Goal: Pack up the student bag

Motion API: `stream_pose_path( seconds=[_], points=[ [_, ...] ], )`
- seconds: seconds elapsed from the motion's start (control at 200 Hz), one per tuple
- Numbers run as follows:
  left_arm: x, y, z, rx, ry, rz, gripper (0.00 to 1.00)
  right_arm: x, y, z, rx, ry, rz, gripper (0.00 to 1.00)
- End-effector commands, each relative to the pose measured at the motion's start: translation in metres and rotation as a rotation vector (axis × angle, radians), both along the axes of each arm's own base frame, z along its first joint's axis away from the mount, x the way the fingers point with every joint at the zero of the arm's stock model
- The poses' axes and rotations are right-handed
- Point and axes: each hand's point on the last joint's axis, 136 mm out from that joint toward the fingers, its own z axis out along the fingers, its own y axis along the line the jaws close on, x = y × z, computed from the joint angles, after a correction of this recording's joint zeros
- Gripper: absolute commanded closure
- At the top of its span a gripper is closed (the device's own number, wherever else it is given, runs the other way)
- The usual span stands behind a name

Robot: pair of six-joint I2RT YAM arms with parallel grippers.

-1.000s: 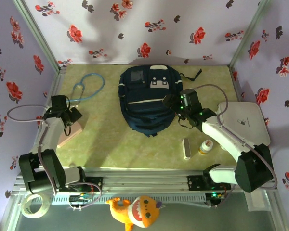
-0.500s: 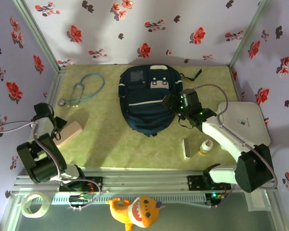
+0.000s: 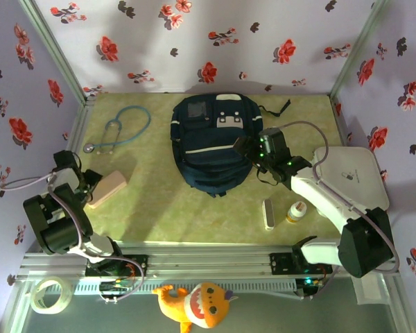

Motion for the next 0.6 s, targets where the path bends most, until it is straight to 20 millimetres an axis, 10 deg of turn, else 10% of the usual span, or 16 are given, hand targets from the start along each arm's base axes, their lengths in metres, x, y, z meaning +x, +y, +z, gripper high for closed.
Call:
stream_pose_path(
  seconds=[0.0, 0.345, 0.595],
  points=[
    [0.001, -0.038, 0.003, -0.096, -0.033, -0.054, 0.13, 0.004, -0.001, 0.011, -0.007, -0.029, 0.001, 0.16],
    [0.022, -0.135, 0.014, -0.225, -0.083, -0.286, 0.11, 0.006, -0.008, 0.015, -0.02, -0.037, -0.025, 0.16],
    [0.026, -0.135, 0.028, -0.122, -0.079, -0.37, 0.07, 0.007, -0.01, 0.017, -0.026, -0.036, -0.027, 0.16]
  ],
)
